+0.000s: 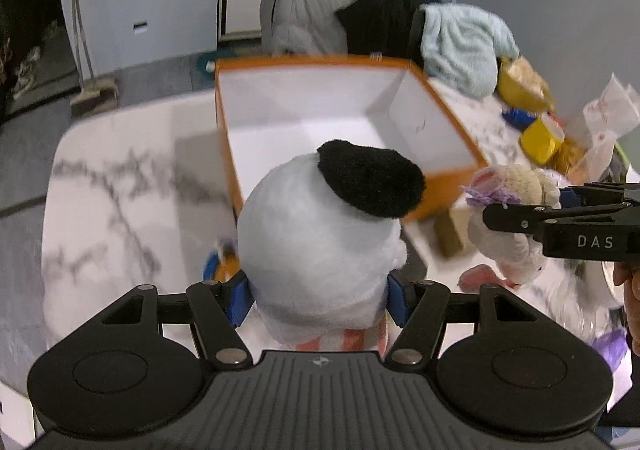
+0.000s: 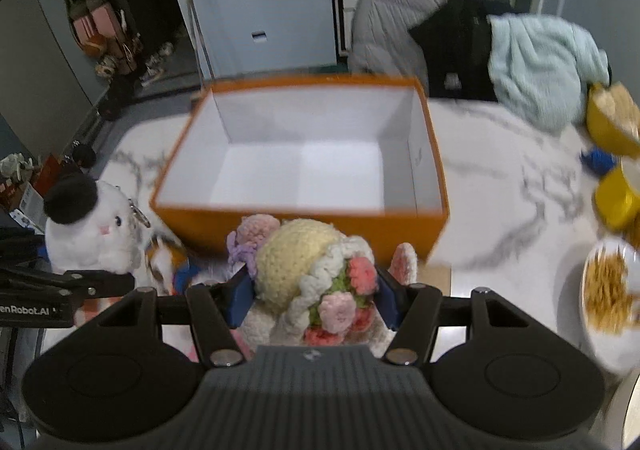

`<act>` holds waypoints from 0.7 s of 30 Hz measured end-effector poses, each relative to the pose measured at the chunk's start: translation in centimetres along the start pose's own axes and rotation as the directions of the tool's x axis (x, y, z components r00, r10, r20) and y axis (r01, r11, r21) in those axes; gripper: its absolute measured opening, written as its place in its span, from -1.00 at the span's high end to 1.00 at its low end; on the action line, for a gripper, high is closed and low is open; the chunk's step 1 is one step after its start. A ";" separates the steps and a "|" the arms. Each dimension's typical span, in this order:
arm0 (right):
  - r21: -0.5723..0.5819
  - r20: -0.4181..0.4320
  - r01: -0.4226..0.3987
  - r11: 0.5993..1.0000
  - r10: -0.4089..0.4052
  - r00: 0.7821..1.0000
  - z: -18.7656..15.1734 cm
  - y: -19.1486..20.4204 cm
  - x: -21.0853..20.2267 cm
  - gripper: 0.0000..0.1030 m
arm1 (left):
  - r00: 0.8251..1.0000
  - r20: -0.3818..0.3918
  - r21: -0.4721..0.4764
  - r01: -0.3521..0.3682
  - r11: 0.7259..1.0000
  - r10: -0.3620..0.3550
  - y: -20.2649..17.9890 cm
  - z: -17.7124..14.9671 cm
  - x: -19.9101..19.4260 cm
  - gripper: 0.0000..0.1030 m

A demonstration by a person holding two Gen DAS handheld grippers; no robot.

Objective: Organize objects
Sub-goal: 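Carry both plushes over the orange box and lower them inside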

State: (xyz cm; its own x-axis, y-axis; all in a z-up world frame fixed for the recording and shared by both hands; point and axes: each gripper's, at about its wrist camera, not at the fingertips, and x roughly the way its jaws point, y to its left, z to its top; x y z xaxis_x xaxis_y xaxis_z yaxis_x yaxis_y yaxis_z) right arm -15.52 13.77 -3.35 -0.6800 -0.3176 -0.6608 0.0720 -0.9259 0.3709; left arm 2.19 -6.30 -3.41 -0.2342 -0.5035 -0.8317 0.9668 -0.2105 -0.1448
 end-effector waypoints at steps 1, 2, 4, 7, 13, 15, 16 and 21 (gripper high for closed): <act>-0.004 0.013 0.000 1.000 0.000 1.000 0.8 0.0 0.0 -0.22 | 1.000 0.015 0.002 0.000 1.000 0.000 0.0 0.8 0.0 -0.45; -0.006 0.027 -0.001 1.000 0.001 1.000 1.6 0.0 -0.1 -0.22 | 1.000 0.028 0.003 0.001 1.000 -0.001 0.0 1.6 0.0 -0.45; 0.010 0.065 0.006 1.000 -0.006 0.998 3.4 0.0 0.0 -0.22 | 0.998 0.056 0.011 0.007 1.000 -0.007 -0.1 3.3 0.0 -0.45; 0.017 0.116 0.014 1.000 -0.016 0.993 6.2 0.2 0.2 -0.22 | 0.996 0.092 0.018 0.020 1.000 -0.021 -0.1 5.7 0.1 -0.45; 0.097 0.192 0.039 0.995 -0.057 0.980 11.0 -0.1 2.0 -0.22 | 0.994 0.101 0.003 0.031 1.000 -0.032 -0.1 8.8 2.3 -0.45; 0.126 0.195 0.039 0.991 -0.064 0.979 12.2 -0.5 3.1 -0.22 | 0.995 0.096 0.001 0.033 0.999 -0.033 -0.1 9.2 3.4 -0.45; 0.139 0.186 0.036 0.990 -0.061 0.981 12.7 -0.8 3.9 -0.22 | 0.995 0.092 0.003 0.031 1.000 -0.031 0.0 9.3 3.9 -0.45; 0.193 0.143 0.040 0.980 -0.068 0.987 13.3 -1.6 7.4 -0.22 | 0.999 0.042 0.012 0.018 1.000 -0.018 0.1 9.2 6.5 -0.45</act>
State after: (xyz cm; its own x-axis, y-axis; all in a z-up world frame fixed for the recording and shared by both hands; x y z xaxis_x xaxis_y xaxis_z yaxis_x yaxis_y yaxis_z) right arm -30.38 15.66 -0.14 -0.7804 -0.2216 -0.5847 -0.0972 -0.8808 0.4634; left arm -0.21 -17.33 -3.93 -0.2559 -0.5340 -0.8058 0.9612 -0.2296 -0.1531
